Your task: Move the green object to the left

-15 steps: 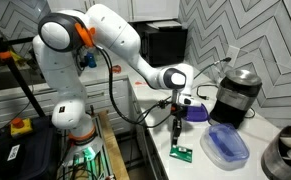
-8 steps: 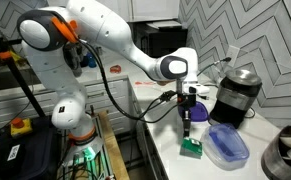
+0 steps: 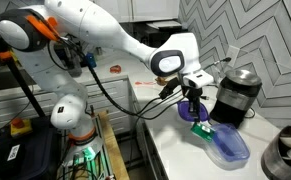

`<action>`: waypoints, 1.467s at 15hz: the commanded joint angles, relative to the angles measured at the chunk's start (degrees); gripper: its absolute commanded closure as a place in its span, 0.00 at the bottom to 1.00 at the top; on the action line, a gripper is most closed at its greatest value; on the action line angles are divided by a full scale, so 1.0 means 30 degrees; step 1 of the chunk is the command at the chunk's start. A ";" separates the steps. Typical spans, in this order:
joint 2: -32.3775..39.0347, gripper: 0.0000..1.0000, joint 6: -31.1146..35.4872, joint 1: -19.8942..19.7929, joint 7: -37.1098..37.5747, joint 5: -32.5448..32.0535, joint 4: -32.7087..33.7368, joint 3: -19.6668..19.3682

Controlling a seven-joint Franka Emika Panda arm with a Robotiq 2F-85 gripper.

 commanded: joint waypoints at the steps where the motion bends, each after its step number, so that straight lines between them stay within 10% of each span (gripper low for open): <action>1: -0.0950 0.99 0.2266 0.0022 -0.1183 0.3778 -0.1742 -0.0309; 10: -0.1799 0.99 0.1668 0.0960 -0.7384 1.5923 -0.2968 -0.1290; 16: -0.2402 0.99 0.1622 0.0152 -0.7095 1.4349 -0.3116 -0.0808; 22: -0.2183 0.99 0.0811 -0.2557 -0.3127 0.5705 -0.3188 0.0961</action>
